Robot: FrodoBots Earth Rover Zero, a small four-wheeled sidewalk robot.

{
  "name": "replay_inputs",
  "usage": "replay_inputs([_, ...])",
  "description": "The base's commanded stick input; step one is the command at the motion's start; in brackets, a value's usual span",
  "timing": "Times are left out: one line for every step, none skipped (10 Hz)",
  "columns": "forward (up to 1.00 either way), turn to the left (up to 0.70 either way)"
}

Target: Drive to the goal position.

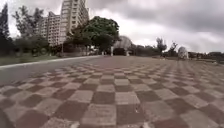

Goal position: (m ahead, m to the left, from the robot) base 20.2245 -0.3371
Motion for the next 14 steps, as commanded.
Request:
replay_inputs([0.5, 0.0])
replay_inputs([0.5, 0.03])
replay_inputs([0.5, 0.08])
replay_inputs([0.5, 0.0])
replay_inputs([0.5, 0.0])
replay_inputs([0.5, 0.0])
replay_inputs([0.5, 0.0])
replay_inputs([0.5, 0.0])
replay_inputs([0.5, 0.0])
replay_inputs([0.5, 0.08])
replay_inputs([0.5, 0.11])
replay_inputs([0.5, 0.0])
replay_inputs([0.5, 0.0])
replay_inputs([0.5, 0.0])
